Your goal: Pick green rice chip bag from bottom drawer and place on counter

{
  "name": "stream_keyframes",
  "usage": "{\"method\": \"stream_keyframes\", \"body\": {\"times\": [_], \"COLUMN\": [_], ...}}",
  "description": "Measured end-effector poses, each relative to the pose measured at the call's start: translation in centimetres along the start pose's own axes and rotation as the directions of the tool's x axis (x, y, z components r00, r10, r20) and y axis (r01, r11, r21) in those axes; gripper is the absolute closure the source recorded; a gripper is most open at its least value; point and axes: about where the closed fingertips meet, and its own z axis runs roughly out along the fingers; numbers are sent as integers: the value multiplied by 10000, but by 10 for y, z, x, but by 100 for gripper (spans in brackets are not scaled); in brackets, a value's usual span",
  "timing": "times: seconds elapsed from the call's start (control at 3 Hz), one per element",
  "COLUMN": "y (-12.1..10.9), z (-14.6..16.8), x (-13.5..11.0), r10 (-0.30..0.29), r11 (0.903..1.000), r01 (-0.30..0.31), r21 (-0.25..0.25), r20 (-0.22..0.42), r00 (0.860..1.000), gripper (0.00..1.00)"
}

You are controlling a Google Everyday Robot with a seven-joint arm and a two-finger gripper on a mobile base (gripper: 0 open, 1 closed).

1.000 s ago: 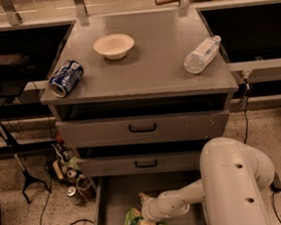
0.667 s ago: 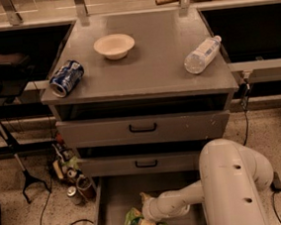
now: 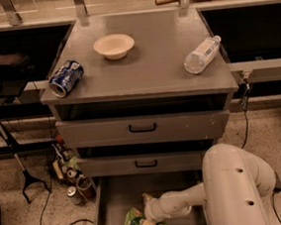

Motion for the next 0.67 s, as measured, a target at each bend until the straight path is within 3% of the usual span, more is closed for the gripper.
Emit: {"method": "stream_keyframes", "body": {"times": [0.67], "y": [8], "z": [2], "x": [15], "r10": [-45], "r11": [9974], "r01": [24], "r21": [-722], "r20": [-285], "r00": [9996], "gripper": [0]}}
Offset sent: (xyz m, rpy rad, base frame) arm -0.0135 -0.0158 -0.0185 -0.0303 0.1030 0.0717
